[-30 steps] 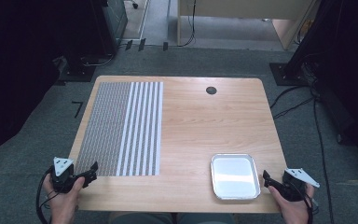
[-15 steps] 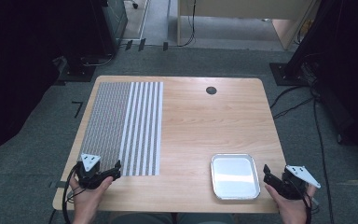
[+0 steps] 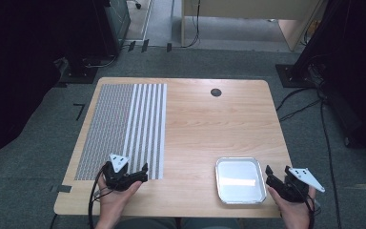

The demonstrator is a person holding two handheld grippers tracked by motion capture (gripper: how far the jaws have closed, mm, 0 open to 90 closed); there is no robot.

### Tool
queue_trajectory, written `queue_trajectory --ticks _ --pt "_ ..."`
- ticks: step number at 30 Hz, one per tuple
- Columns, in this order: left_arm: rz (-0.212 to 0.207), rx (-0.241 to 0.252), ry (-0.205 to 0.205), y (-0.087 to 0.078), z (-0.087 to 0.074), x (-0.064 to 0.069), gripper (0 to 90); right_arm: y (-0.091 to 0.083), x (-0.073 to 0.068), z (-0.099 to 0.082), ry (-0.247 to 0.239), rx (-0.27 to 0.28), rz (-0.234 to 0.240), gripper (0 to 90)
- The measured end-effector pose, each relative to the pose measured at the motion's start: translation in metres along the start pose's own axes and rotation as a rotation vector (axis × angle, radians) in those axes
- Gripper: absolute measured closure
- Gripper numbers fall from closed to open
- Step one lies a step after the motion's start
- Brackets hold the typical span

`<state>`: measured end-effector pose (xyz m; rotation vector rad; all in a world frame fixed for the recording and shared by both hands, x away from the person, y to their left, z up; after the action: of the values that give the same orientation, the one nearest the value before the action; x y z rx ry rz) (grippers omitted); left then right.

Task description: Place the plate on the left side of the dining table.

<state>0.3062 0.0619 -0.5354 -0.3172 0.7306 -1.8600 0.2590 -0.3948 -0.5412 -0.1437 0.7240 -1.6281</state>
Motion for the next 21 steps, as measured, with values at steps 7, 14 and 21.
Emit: queue_trajectory --ticks 7,14,21 --pt "-0.043 0.018 0.003 0.006 0.014 0.033 7.7 -0.001 -0.008 0.001 -0.002 0.009 0.033 36.0" --pt "-0.092 0.021 0.035 0.016 0.027 0.074 7.9 -0.001 -0.013 0.001 -0.020 0.017 0.042 35.2" --pt "-0.131 0.039 0.052 0.019 0.039 0.109 8.2 -0.004 -0.015 0.002 -0.044 0.040 0.039 44.9"
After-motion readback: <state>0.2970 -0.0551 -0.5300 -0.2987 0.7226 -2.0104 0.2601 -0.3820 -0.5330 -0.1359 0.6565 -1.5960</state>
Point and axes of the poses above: each handheld gripper's, and its own axes: y roughly forward along the jaws, z roughly out of its top, x roughly to its right, the point moved 10 cm from there along y, roughly forward along the jaws, and after that the axes turned 14 degrees about y, right-handed, at the moved point
